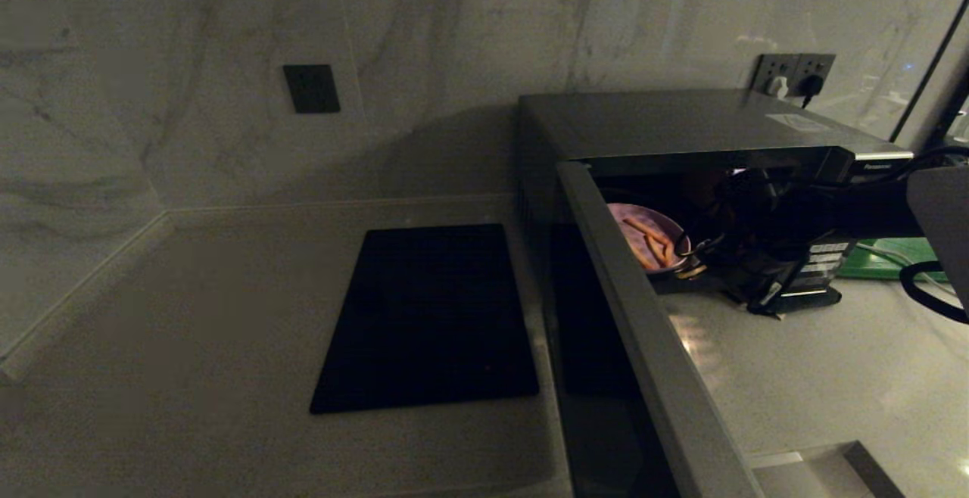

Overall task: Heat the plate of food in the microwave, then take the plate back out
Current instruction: Close the microwave oven

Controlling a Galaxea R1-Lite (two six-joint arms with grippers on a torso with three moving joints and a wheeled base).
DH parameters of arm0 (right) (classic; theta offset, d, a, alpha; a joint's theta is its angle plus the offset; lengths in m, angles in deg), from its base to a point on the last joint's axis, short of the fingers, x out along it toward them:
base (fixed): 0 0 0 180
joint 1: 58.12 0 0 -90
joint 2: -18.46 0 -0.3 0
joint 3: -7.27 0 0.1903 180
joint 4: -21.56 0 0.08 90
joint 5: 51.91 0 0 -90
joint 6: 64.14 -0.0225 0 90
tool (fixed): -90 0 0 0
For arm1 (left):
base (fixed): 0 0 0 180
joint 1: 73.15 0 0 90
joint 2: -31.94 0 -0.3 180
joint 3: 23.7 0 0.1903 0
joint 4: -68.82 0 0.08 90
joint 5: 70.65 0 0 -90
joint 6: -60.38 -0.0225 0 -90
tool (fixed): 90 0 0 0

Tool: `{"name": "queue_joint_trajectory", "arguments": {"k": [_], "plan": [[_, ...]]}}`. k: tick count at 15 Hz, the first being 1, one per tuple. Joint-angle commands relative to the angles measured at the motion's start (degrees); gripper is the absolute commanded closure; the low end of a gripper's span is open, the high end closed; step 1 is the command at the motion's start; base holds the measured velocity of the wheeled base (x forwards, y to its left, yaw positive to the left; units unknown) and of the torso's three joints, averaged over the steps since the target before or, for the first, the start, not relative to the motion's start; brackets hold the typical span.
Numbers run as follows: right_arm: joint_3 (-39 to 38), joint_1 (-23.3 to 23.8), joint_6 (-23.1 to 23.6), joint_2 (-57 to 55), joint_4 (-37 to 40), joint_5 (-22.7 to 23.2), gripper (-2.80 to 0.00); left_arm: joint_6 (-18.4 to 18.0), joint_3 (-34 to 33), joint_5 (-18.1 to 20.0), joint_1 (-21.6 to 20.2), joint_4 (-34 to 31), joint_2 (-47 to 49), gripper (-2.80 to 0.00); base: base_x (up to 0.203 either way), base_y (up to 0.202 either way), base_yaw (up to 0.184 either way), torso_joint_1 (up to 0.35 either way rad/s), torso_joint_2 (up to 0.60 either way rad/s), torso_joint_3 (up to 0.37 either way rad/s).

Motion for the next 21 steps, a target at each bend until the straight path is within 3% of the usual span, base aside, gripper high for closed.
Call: {"name": "queue_joint_trajectory", "arguments": {"k": [1, 6, 7, 8, 21], "plan": [[0.0, 0.0, -0.4, -0.2, 0.1, 0.3, -2.8, 0.0, 0.0, 0.0, 0.0, 0.0, 0.1, 0.0, 0.0, 0.0, 0.0, 0.0, 0.0, 0.0], [-0.2, 0.0, -0.4, 0.1, 0.1, 0.2, -2.8, 0.0, 0.0, 0.0, 0.0, 0.0, 0.1, 0.0, 0.0, 0.0, 0.0, 0.0, 0.0, 0.0], [-0.3, 0.0, -0.4, 0.1, 0.1, 0.2, -1.12, 0.0, 0.0, 0.0, 0.0, 0.0, 0.1, 0.0, 0.0, 0.0, 0.0, 0.0, 0.0, 0.0], [-0.5, 0.0, -0.2, 0.2, 0.1, 0.3, 0.0, 0.0, 0.0, 0.0, 0.0, 0.0, 0.1, 0.0, 0.0, 0.0, 0.0, 0.0, 0.0, 0.0], [-0.5, 0.1, 0.3, 0.4, 0.1, 0.4, 0.0, 0.0, 0.0, 0.0, 0.0, 0.0, 0.1, 0.0, 0.0, 0.0, 0.0, 0.0, 0.0, 0.0]]}}
